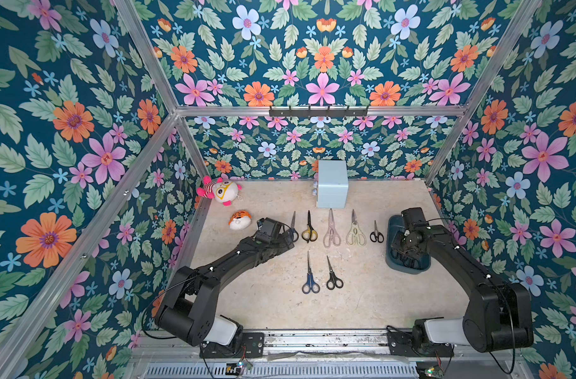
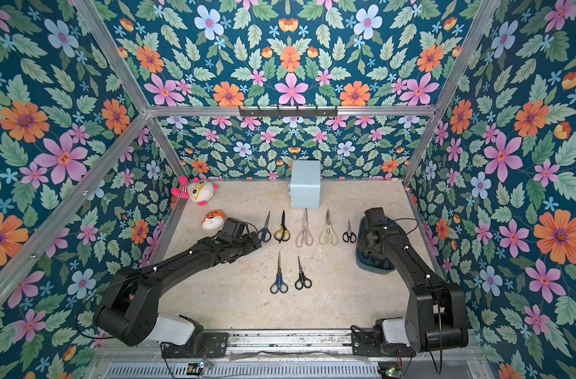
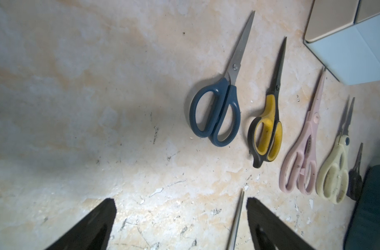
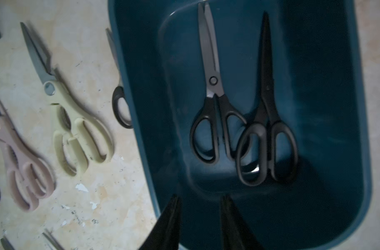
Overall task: Take the scissors out of the storage box
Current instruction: Pick up the scissors from the storage box.
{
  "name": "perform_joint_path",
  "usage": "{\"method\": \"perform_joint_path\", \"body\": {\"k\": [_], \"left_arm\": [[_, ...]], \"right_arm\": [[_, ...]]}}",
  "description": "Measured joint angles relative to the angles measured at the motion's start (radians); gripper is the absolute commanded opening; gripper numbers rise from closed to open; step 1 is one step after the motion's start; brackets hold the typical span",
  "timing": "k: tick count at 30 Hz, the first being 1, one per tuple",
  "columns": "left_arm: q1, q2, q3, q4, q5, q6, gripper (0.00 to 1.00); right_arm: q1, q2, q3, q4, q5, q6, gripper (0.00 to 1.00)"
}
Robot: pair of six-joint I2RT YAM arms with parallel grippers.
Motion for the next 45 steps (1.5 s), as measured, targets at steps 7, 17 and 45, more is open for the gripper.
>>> {"method": "perform_joint_path", "body": {"k": [7, 17, 45], "left_arm": [[0.000, 0.009, 0.007, -0.002, 0.005, 0.000, 0.98], [0.000, 0.014, 0.012, -0.005, 0.005, 0.008, 0.98], [0.000, 0.038, 0.051, -0.027, 0.002, 0.045, 0.99]], "right_arm": [[-0.067, 0.053, -0.019, 0.028, 0.019, -0.064, 0.36], [-0.084, 0.168, -0.016, 0.111, -0.012, -0.124, 0.36], [-0.091, 0.304, -0.024, 0.214, -0.051, -0.179, 0.35]]}}
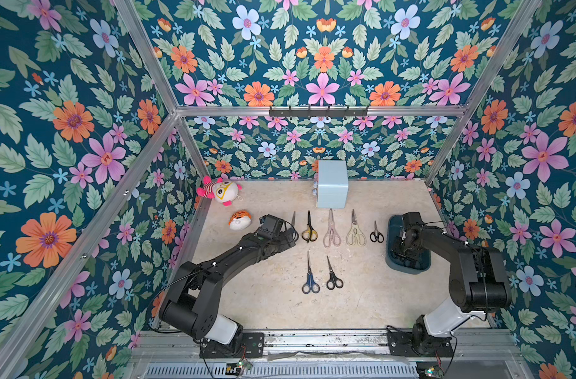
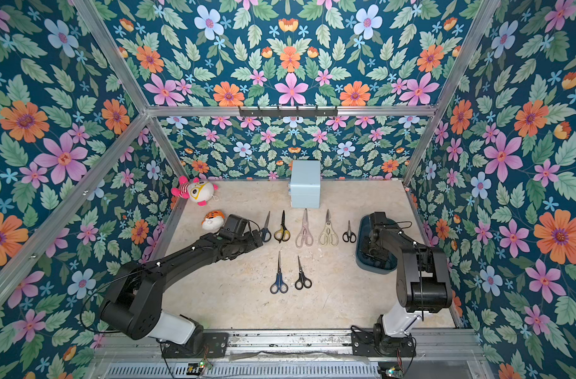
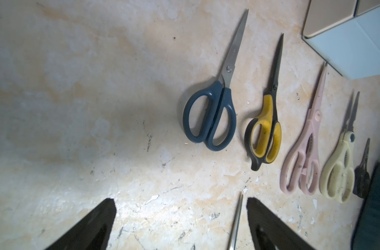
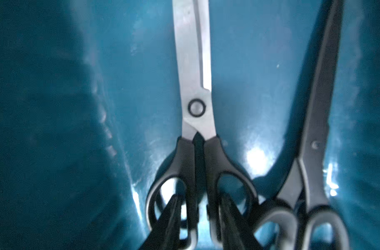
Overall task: Take the scissors out of the storage box
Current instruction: Pick up the scissors from the storage box.
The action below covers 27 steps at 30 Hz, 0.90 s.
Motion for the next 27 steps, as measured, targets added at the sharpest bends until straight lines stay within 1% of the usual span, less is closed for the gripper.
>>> {"method": "perform_joint_path", "body": {"k": [5, 12, 14, 16, 19, 27], "left_arm": [[0.000, 0.000, -0.005, -0.001, -0.003, 0.000, 0.99], [0.000, 0.000, -0.006, -0.002, -0.004, 0.000, 0.99], [0.000, 0.000, -0.006, -0.002, -0.004, 0.000, 0.99], [0.000, 0.000, -0.006, -0.002, -0.004, 0.000, 0.99], [0.000, 0.000, -0.006, -0.002, -0.004, 0.000, 0.99], [0.000, 0.005, -0.006, -0.001, -0.007, 0.000, 0.99]], "right_arm": [[0.000, 0.023, 0.008, 0.035, 0.014, -0.005, 0.33], [0.000, 0.031, 0.010, 0.032, 0.018, -0.018, 0.27], [-0.001, 0.032, 0.010, 0.031, 0.019, -0.018, 0.20], [-0.001, 0.034, 0.011, 0.031, 0.018, -0.019, 0.11], [-0.001, 0.037, 0.014, 0.045, 0.018, -0.013, 0.00], [-0.002, 0.023, 0.018, 0.047, 0.012, -0.008, 0.00]]}}
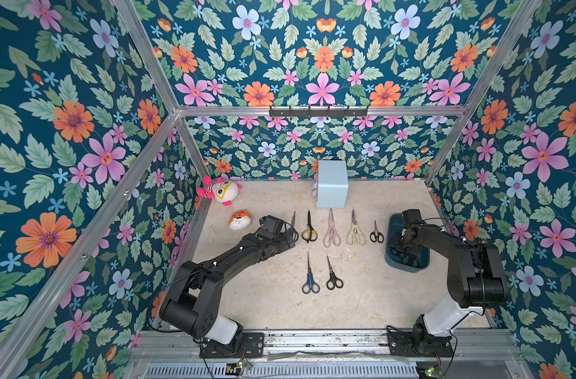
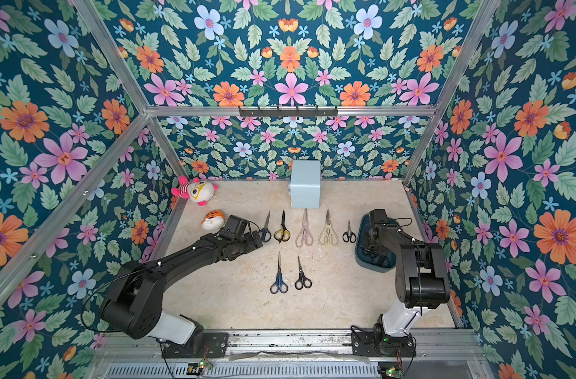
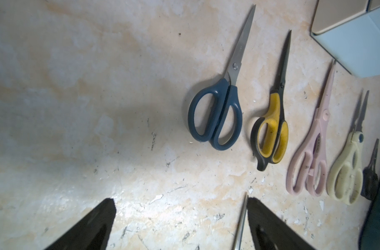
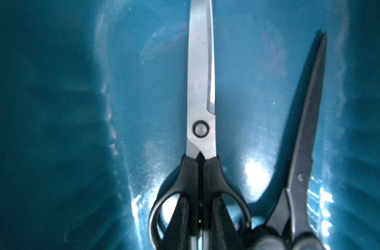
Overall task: Take the scissors out of the storage box
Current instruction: Pick up the scissors from the storage box, then place the scissors at the center of the board.
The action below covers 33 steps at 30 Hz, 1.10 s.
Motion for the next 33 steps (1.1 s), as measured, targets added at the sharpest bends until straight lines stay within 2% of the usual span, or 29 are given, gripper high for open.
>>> {"method": "perform_joint_path", "body": {"k": [15, 21, 24, 29, 33], "left_arm": [[0.000, 0.000, 0.002, 0.001, -0.003, -0.001, 0.99], [0.000, -0.010, -0.002, 0.002, 0.005, -0.004, 0.99], [0.000, -0.016, -0.002, 0.002, 0.005, -0.004, 0.99], [0.000, -0.023, -0.007, 0.002, 0.005, -0.017, 0.99], [0.000, -0.026, -0.011, 0.002, 0.011, -0.019, 0.99]], "right_arm": [[0.001, -0.197, 0.132, -0.196, -0.010, -0.002, 0.00], [0.001, -0.272, 0.132, -0.239, -0.022, 0.017, 0.00], [0.012, -0.332, 0.101, -0.239, -0.069, 0.047, 0.00], [0.088, -0.444, 0.025, -0.232, -0.133, 0.127, 0.00], [0.222, -0.501, -0.047, -0.183, -0.177, 0.209, 0.00]]}}
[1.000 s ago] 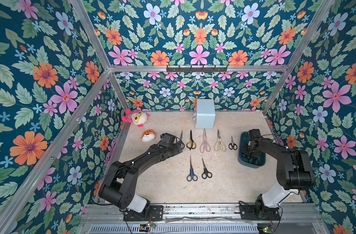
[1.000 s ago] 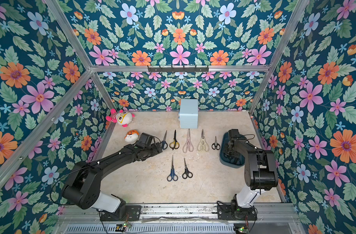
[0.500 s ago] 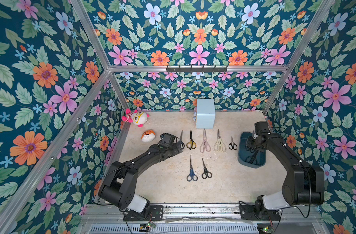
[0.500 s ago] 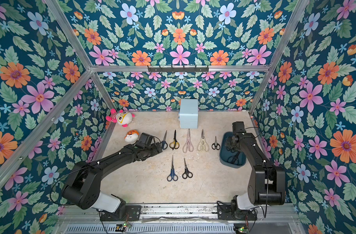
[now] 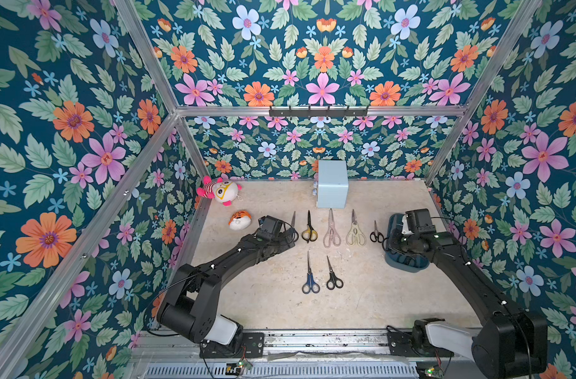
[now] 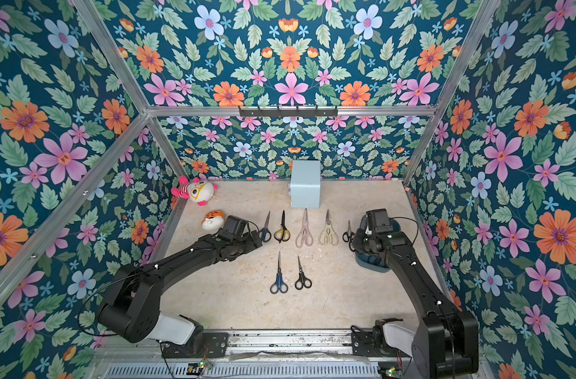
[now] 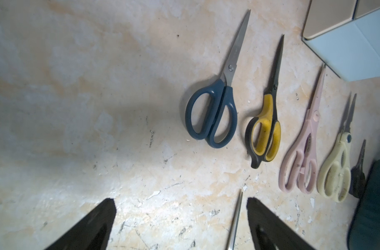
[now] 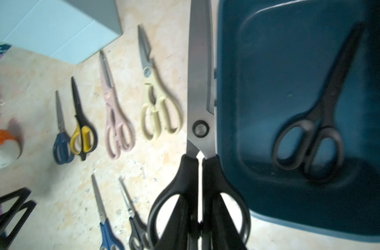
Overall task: Take the scissors out of the storage box
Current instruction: Place the scissors at the center of the board.
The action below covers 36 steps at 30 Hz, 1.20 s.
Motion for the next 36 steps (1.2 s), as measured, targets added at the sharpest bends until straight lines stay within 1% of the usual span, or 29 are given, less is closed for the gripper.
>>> {"method": "perform_joint_path", "body": {"k": [7, 13, 17, 22, 33, 35, 36], "left_arm": [[0.000, -0.010, -0.003, 0.000, 0.002, -0.004, 0.99], [0.000, -0.029, -0.026, 0.005, 0.004, -0.008, 0.99], [0.000, -0.037, -0.043, 0.007, 0.005, -0.016, 0.99], [0.000, -0.046, -0.049, 0.012, 0.006, -0.026, 0.99], [0.000, -0.066, -0.067, 0.021, 0.007, -0.026, 0.99], [0.000, -0.067, -0.069, 0.021, 0.006, -0.026, 0.99], [0.000, -0.068, -0.069, 0.020, 0.006, -0.026, 0.99]], "right_arm": [[0.301, 0.027, -0.072, 0.074, -0.003, 0.126, 0.00], [0.441, 0.068, -0.109, 0.076, 0.037, 0.208, 0.00], [0.485, 0.080, -0.156, 0.073, 0.058, 0.258, 0.00], [0.525, 0.122, -0.184, 0.078, 0.075, 0.285, 0.00], [0.542, 0.248, -0.157, 0.099, 0.146, 0.296, 0.00], [0.547, 0.265, -0.154, 0.100, 0.159, 0.296, 0.02], [0.549, 0.274, -0.152, 0.099, 0.164, 0.296, 0.06]]}}
